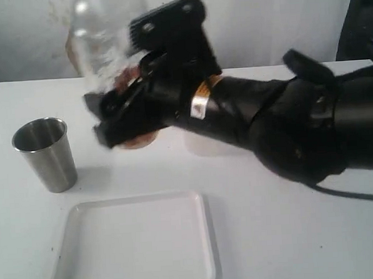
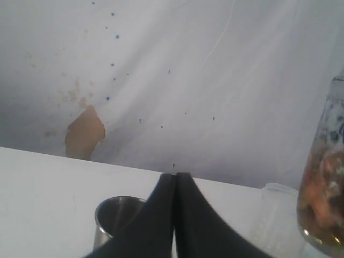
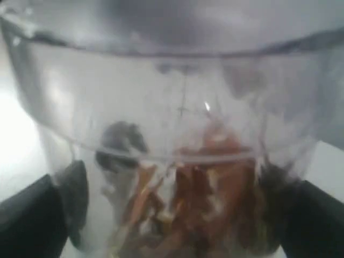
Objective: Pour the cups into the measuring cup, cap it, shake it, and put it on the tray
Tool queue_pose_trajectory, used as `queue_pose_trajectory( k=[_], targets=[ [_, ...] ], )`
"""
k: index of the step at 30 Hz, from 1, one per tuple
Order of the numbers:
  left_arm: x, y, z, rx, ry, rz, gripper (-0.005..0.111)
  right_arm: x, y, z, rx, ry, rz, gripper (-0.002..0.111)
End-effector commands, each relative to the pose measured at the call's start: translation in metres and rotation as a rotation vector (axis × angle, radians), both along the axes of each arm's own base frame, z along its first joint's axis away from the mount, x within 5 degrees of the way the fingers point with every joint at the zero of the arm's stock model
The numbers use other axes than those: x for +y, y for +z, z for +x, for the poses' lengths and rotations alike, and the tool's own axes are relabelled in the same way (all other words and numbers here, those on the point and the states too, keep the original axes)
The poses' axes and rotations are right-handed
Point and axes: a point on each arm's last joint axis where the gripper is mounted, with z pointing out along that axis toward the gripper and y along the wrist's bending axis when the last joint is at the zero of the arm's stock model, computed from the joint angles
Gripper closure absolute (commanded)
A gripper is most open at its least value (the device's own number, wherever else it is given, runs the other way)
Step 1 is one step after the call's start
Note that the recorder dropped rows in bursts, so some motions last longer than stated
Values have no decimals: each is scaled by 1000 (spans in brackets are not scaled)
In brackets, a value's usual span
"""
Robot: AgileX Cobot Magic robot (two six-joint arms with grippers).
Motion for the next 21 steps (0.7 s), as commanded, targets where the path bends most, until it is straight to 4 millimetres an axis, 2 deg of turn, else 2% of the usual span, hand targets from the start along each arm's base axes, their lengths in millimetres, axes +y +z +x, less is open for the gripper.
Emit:
queue_pose_trajectory(
  k=[1, 4, 5, 7, 9, 10, 11, 13, 16, 18, 19, 21],
  targets=[
    [1, -3, -1, 20, 9, 1, 107, -14, 7, 6, -33, -75, -34, 108],
    [2, -5, -1, 47, 28, -6, 107, -40, 6, 21, 80, -289, 160, 108],
    [3, -6, 0, 59, 37, -7, 107, -39, 6, 20, 77, -288, 178, 108],
    [4, -8, 0, 72, 46, -7, 107, -17, 6, 6, 24, -148, 109, 108],
    [4, -7, 0, 67, 43, -9, 107, 6, 4, -13, -101, 46, -67, 108],
    [3, -7, 0, 62, 40, -10, 107, 10, 1, -18, -156, 107, -169, 108],
    [3, -6, 0, 58, 37, -11, 107, 8, 1, -17, -153, 102, -188, 108],
    [3, -7, 0, 59, 33, -3, 107, -12, 7, -2, -65, -48, -75, 108],
    [3, -7, 0, 61, 34, 0, 107, -44, 10, 17, 125, -320, 223, 108],
    [3, -7, 0, 61, 34, 0, 107, -42, 10, 16, 178, -341, 305, 108],
    [3, -7, 0, 61, 34, 0, 107, -31, 11, 10, 121, -257, 233, 108],
    [3, -7, 0, 61, 34, 2, 107, -9, 11, -5, -74, -31, -24, 108]
  ],
)
